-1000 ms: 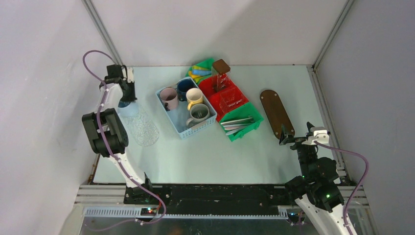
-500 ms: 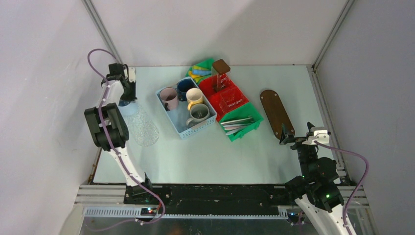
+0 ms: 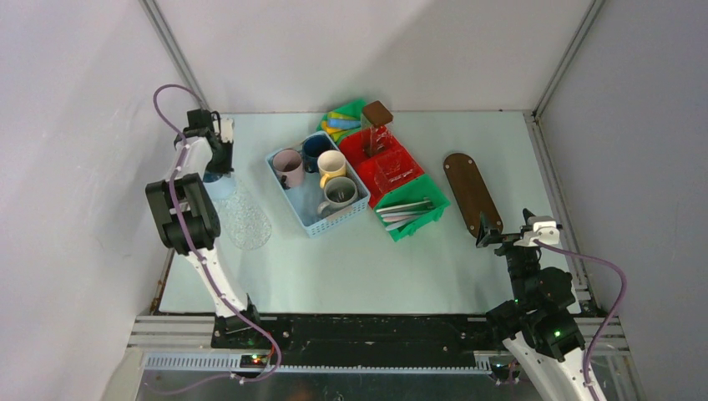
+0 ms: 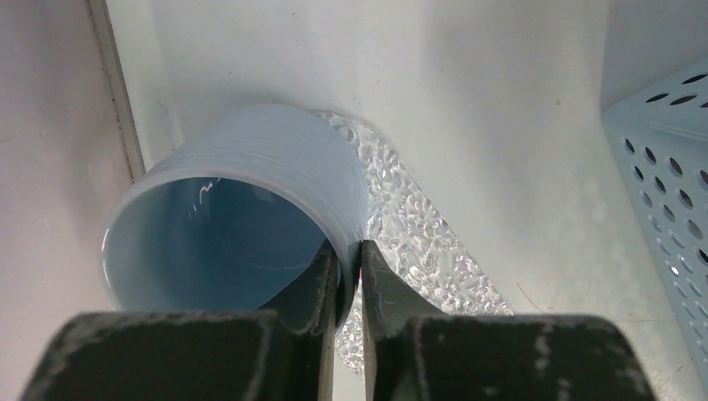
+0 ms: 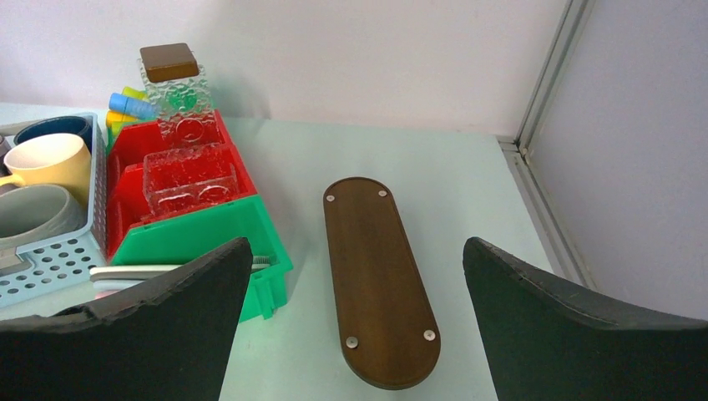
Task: Prepare toiletry sets of a toothbrush and toothpaste on the tray
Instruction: Move the cup to the tray.
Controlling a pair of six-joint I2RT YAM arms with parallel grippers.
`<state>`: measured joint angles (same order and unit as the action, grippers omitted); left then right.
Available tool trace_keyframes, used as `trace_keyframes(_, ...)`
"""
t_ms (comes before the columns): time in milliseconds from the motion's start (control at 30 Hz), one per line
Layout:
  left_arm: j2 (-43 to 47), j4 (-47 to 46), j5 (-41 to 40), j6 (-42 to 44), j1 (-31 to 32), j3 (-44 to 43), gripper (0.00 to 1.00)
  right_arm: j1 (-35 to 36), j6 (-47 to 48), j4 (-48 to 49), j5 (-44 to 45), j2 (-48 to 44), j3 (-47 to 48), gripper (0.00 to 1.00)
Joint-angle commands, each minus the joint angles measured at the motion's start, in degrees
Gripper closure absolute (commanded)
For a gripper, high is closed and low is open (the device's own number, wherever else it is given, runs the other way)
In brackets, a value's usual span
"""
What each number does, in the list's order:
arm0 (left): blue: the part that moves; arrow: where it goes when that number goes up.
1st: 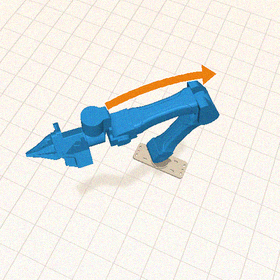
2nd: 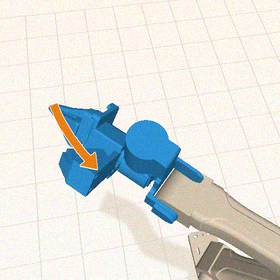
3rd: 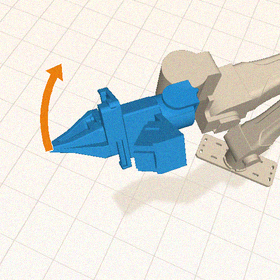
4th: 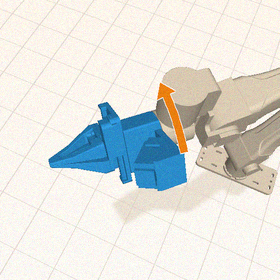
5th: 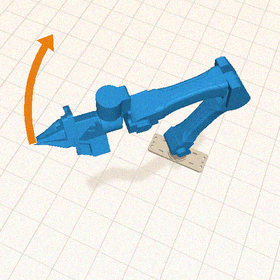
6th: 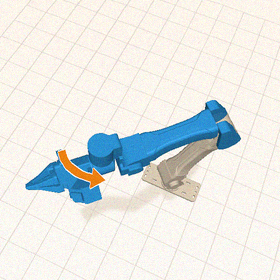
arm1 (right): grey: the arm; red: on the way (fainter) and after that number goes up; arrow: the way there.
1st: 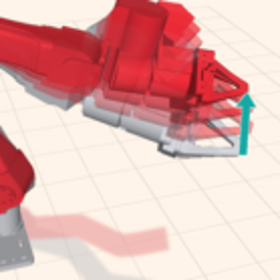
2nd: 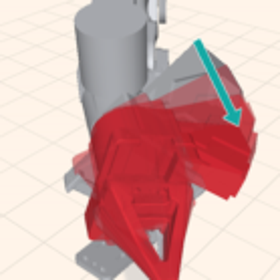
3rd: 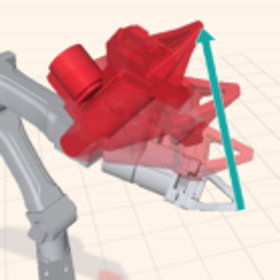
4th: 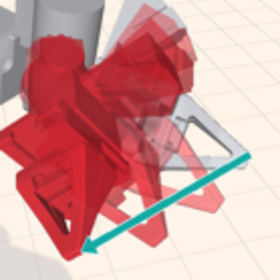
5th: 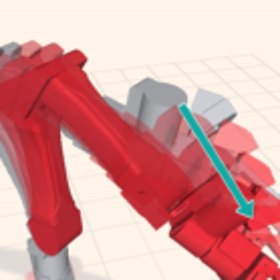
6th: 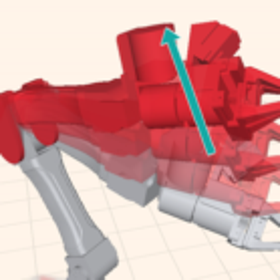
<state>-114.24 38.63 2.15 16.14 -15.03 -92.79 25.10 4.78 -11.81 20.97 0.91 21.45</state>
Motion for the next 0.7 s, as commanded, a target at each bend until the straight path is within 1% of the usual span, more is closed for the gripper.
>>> trace_keyframes(0, 0.74, -2.44, -0.86, 2.45, -0.26, -3.11, 0.80, -0.46, 0.93, 1.92, -0.82, -5.88, -0.03, 0.00)
trace_keyframes(67, 1.12, -2.75, -0.89, 2.35, -0.27, -2.84, 0.75, -0.53, 0.85, 1.90, -1.01, -5.90, -0.01, 0.00)
trace_keyframes(300, 2.89, -3.91, -0.63, 1.41, -0.26, -1.59, 0.72, -0.58, 0.92, 1.88, -1.35, -6.30, -0.01, 0.00)
trace_keyframes(367, 3.47, -4.14, -1.22, 1.08, -0.27, -1.18, 0.66, -0.58, 0.84, 1.99, -1.56, -6.28, 0.04, 0.00)
trace_keyframes(400, 3.99, -4.28, -1.72, 0.86, -0.29, -1.03, 0.59, -0.58, 0.84, 1.95, -1.60, -6.28, 0.07, 0.00)
trace_keyframes(433, 4.36, -4.32, -1.85, 0.50, -0.28, -0.97, 0.55, -0.63, 0.80, 1.92, -1.67, -6.34, 0.08, 0.00)
trace_keyframes(500, 5.78, -4.60, -1.95, -0.40, -0.27, -0.64, 0.41, -0.59, 0.66, 2.01, -1.73, -6.35, 0.20, 0.00)
trace_keyframes(567, 7.45, -5.08, -1.95, -1.66, -0.27, -0.34, 0.32, -0.63, 0.54, 1.80, -1.90, -6.36, 0.32, 0.00)
trace_keyframes(667, 10.58, -5.20, -4.26, -4.65, 0.07, -0.30, 0.25, -0.50, 0.42, 1.68, -2.20, -6.36, 0.57, 0.00)
